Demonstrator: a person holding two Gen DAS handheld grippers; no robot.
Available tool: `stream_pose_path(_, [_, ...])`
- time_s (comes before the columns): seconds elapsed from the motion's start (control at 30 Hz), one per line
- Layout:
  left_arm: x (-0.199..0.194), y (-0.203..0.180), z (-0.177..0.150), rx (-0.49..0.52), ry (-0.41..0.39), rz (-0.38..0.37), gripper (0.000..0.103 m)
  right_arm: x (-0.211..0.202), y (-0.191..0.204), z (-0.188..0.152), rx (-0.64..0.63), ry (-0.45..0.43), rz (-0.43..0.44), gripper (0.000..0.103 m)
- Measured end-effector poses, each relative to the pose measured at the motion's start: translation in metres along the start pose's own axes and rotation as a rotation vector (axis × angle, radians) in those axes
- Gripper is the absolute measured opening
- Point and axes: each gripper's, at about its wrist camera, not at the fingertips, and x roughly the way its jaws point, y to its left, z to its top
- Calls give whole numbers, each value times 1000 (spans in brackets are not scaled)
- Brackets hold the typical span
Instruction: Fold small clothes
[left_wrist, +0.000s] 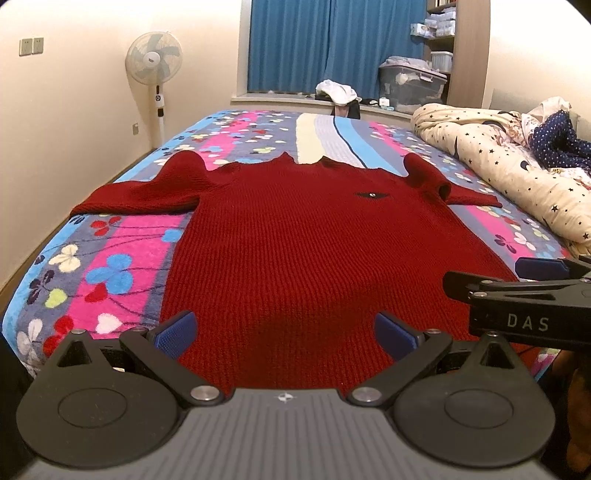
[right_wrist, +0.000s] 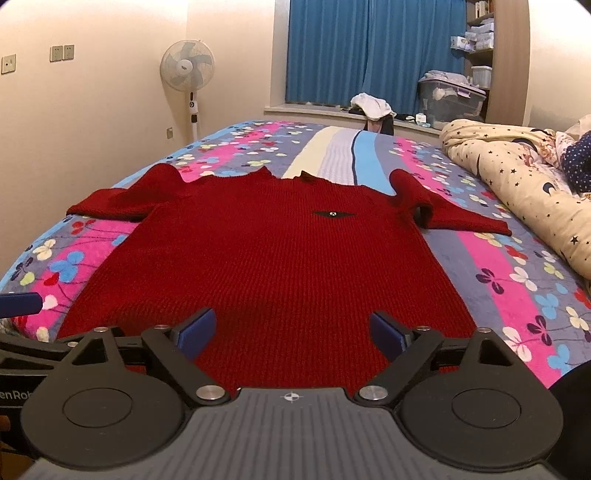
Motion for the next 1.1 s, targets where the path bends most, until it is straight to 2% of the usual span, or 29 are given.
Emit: stream_pose_path(1.1, [4,1,0,-4,16,3,102,4,2,-2,-4,26,-2,91])
